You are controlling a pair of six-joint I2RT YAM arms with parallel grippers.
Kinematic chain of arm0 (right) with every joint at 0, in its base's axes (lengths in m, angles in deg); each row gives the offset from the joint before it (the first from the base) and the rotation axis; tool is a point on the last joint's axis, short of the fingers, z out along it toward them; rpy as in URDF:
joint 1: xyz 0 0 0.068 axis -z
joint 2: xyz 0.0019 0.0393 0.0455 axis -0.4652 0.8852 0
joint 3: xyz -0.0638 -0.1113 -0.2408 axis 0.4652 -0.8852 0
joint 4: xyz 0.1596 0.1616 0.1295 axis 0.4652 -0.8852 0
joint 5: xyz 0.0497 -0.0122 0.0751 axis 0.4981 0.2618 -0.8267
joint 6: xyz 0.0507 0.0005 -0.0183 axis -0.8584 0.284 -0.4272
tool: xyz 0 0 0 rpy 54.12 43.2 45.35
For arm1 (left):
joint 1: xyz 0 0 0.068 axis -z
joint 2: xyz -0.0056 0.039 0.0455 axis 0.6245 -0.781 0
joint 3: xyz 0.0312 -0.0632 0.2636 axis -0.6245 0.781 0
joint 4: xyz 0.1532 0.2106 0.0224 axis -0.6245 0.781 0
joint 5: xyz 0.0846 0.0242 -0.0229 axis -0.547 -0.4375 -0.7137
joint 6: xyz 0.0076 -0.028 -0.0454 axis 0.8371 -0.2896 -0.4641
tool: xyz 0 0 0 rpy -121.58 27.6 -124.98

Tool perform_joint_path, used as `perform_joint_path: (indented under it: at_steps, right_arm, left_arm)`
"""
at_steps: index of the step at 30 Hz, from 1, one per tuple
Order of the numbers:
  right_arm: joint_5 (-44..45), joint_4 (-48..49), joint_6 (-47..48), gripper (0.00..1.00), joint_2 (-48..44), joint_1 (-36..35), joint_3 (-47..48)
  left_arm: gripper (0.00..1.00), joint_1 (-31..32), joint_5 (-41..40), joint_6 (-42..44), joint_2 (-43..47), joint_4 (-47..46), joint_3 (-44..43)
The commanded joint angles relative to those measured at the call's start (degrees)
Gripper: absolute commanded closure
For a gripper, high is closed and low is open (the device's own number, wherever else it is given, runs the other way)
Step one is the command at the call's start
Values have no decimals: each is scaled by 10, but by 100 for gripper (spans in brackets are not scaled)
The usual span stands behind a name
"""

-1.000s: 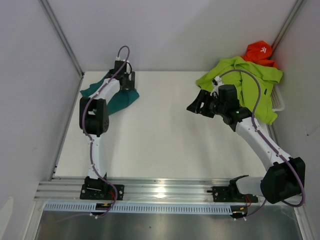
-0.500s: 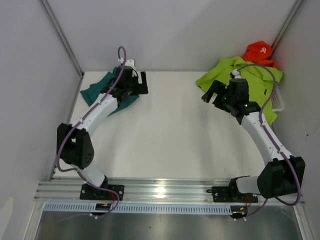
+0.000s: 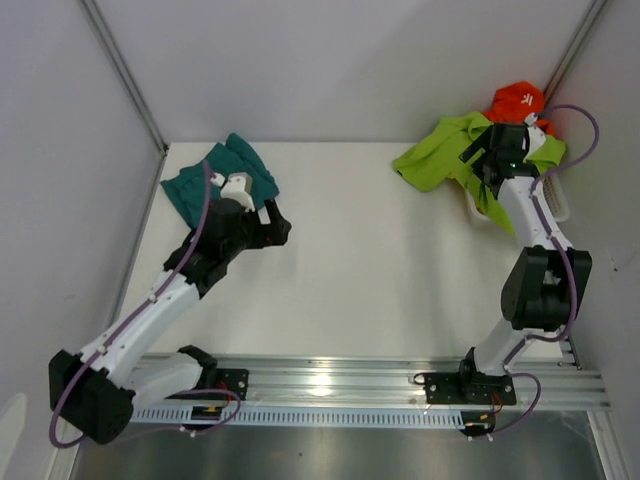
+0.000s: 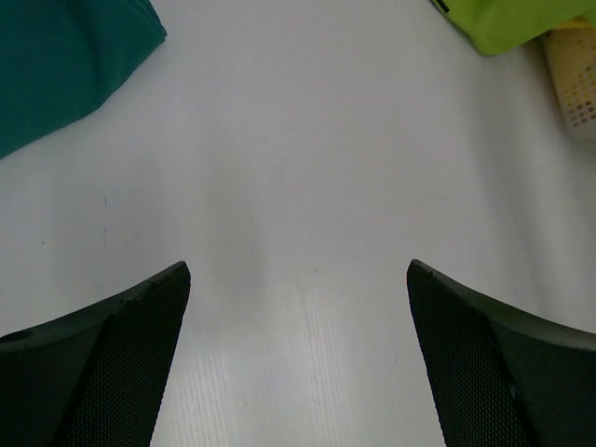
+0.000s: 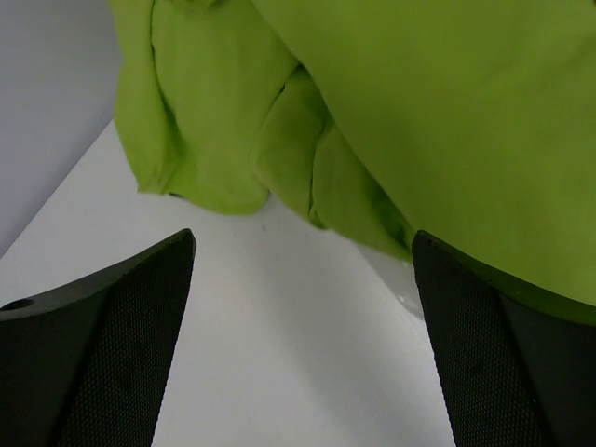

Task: Fold and stack the shorts
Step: Grab the shorts from the pile, then move the shorts to the center of the board

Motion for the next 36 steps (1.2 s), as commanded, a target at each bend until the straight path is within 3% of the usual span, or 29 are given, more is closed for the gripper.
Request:
perform_joint_path:
  at_steps: [1, 9, 11, 13, 14, 15, 19, 21, 27, 31, 36]
  right_arm:
    - [93, -35, 41, 0, 53, 0, 69]
    - [218, -69, 99, 0, 207, -6, 190]
    - [239, -92, 100, 6, 236, -5, 220]
    - [242, -106, 101, 53, 265, 4, 261]
    - [224, -106, 102, 68, 269, 9, 273]
    - [207, -108, 112, 100, 270, 18, 302]
    - [131, -170, 116, 100, 261, 25, 445]
    - [117, -162, 127, 100, 227, 11, 474]
    - [11, -100, 165, 100, 43, -83, 442]
    - [-137, -109, 163, 100, -34, -138, 445]
    - [-197, -124, 143, 100, -135, -232, 427]
  left_arm:
    - [1, 9, 12, -22, 57, -23, 43]
    - [1, 16, 18, -19, 106, 6, 88]
    - [1, 15, 16, -19, 112, 13, 93]
    - [1, 16, 19, -19, 117, 14, 96]
    - [1, 16, 21, -20, 122, 14, 100]
    - [1, 17, 23, -19, 125, 13, 102]
    - [1, 17, 13, -17, 131, 21, 100]
    - [1, 17, 13, -17, 134, 21, 99]
    - [1, 17, 15, -19, 135, 17, 96]
    - [1, 17, 11, -19, 144, 21, 94]
    - [1, 16, -4, -20, 168, 38, 83]
